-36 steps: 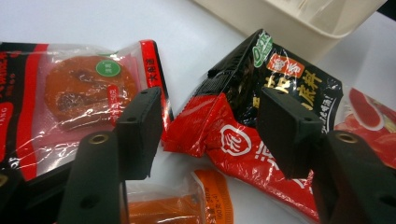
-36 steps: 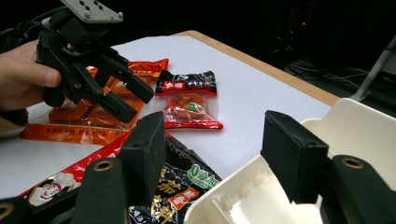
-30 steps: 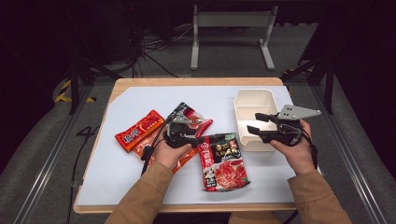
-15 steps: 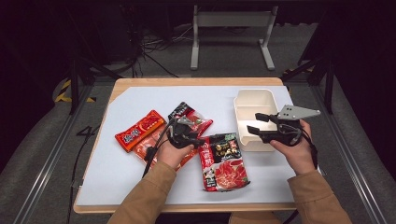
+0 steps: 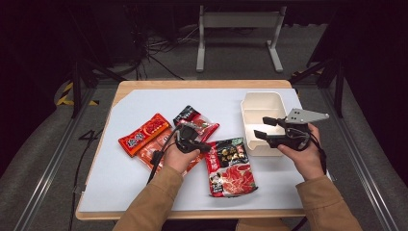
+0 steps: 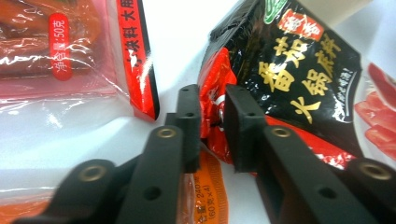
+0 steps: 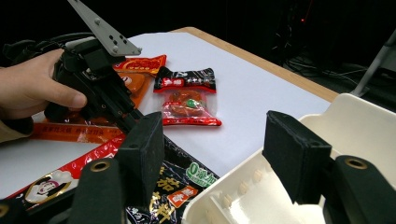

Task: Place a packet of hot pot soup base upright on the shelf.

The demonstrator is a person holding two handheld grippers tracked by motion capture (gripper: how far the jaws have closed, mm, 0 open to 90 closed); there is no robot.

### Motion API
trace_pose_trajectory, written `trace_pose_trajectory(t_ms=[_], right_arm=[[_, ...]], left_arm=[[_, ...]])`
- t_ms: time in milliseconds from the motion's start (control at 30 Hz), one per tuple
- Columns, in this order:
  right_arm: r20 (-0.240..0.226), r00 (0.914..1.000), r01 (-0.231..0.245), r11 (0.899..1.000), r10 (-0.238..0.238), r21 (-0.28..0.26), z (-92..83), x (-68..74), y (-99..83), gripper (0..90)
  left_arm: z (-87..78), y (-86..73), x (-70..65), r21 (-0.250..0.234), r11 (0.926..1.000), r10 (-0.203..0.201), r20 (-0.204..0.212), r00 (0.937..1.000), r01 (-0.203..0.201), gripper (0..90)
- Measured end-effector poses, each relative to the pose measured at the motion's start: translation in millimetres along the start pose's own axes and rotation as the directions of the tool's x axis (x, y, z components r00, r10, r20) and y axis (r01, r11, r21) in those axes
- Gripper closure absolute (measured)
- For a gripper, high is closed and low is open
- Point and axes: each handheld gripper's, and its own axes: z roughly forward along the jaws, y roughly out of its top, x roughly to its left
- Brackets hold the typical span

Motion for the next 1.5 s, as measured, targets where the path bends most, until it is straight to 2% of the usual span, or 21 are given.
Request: trace_pose_trajectory(t_ms=[100, 267, 400, 533, 667, 767, 867, 967, 1033, 1067, 1133, 1233, 1300, 1467, 1500], right_arm=[[0.0, 1.0, -0.001, 1.0, 0.001, 0.001, 0.0, 0.0, -0.1, 38.9], [0.003, 1.0, -0.001, 1.0, 0.001, 0.001, -0.6, -0.5, -0.2, 38.9], [0.008, 1.0, 0.0, 1.0, 0.0, -0.004, -2.4, -1.3, 0.0, 39.5], [0.011, 0.9999, -0.005, 1.0, 0.005, -0.017, -6.1, -2.6, 0.8, 42.2], [0.011, 0.9999, -0.002, 1.0, 0.002, -0.019, -7.4, -2.5, 1.5, 43.7], [0.014, 0.9999, 0.005, 1.0, -0.005, -0.022, -8.6, -1.6, 2.7, 44.1], [0.014, 0.9999, 0.01, 1.0, -0.01, -0.028, -11.4, -0.7, 4.7, 45.1], [0.015, 0.9999, 0.001, 0.999, 0.0, -0.052, -15.0, -0.3, 5.8, 47.9], [0.0, 1.0, 0.002, 0.996, -0.002, -0.094, -17.8, 0.2, 5.9, 50.0], [0.002, 1.0, 0.003, 0.995, -0.003, -0.103, -18.8, 0.7, 6.4, 50.6], [-0.015, 0.9999, -0.008, 0.995, 0.006, -0.096, -19.9, 1.4, 7.5, 52.5], [-0.026, 0.9997, -0.001, 0.996, -0.001, -0.088, -20.3, 4.5, 10.0, 50.7], [-0.028, 0.9996, 0.002, 0.996, -0.005, -0.087, -20.3, 5.3, 10.5, 50.4], [-0.044, 0.9989, 0.01, 0.997, -0.013, -0.073, -19.2, 12.0, 15.2, 47.2], [-0.051, 0.9986, 0.008, 0.997, -0.011, -0.072, -19.0, 12.9, 15.8, 47.0]], left_arm=[[-0.9, -0.6, 0.1, -0.007, 1.0, -0.003, 0.009, 1.0, 0.003, 84.8], [-5.5, -1.6, -3.5, -0.014, 0.9999, -0.003, -0.004, 1.0, 0.003, 86.2], [-17.9, -3.2, -8.1, -0.029, 0.9996, 0.007, -0.008, 0.9999, -0.007, 86.6], [-30.1, -4.9, -13.0, -0.064, 0.9979, 0.001, -0.006, 1.0, -0.001, 86.8], [-42.6, -4.7, -19.8, -0.108, 0.9941, 0.009, -0.005, 0.9999, -0.01, 87.1], [-51.3, -3.2, -25.8, -0.147, 0.9888, 0.028, 0.007, 0.9996, -0.027, 87.3], [-59.5, -2.4, -33.3, -0.177, 0.983, 0.047, -0.005, 0.9989, -0.048, 87.5], [-71.5, -1.2, -41.6, -0.215, 0.974, 0.071, -0.01, 0.9974, -0.071, 87.6], [-82.4, 0.5, -47.5, -0.251, 0.9615, 0.106, -0.032, 0.9938, -0.111, 87.7], [-85.9, 0.8, -50.0, -0.261, 0.9581, 0.114, -0.037, 0.9928, -0.119, 87.7], [-93.3, 1.4, -54.9, -0.286, 0.948, 0.13, -0.055, 0.99, -0.14, 87.8], [-101.2, 1.5, -59.3, -0.312, 0.9349, 0.153, -0.077, 0.9852, -0.169, 87.9], [-104.8, 1.2, -61.7, -0.33, 0.9278, 0.159, -0.073, 0.9846, -0.174, 87.9], [-112.6, 1.2, -67.5, -0.358, 0.9099, 0.187, -0.098, 0.9775, -0.21, 88.0], [-114.3, 1.4, -69.1, -0.367, 0.903, 0.198, -0.107, 0.9744, -0.223, 88.0]])
